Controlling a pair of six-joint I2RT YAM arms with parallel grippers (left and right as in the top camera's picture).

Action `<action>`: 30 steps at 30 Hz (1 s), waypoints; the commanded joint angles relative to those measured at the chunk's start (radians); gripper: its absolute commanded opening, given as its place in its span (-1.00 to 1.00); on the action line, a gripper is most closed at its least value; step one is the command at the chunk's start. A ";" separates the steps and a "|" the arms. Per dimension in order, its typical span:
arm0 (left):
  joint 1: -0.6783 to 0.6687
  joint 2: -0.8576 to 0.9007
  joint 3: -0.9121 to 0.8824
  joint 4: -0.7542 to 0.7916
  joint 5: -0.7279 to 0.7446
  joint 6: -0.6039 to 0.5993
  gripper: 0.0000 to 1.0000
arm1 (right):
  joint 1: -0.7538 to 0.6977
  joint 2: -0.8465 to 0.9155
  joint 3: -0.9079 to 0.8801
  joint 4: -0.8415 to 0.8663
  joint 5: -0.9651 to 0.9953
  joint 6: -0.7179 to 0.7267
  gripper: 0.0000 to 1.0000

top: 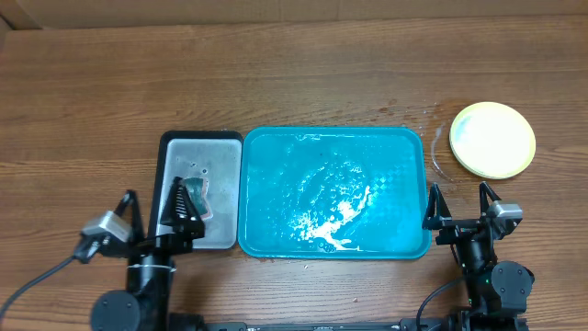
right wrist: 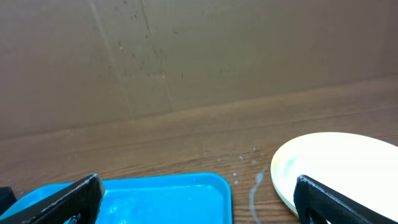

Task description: Clean dirty plates on tray and stack at the side

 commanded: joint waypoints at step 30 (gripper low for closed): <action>0.007 -0.149 -0.489 0.219 0.213 0.655 0.99 | 0.005 -0.009 -0.011 0.005 0.006 -0.006 0.99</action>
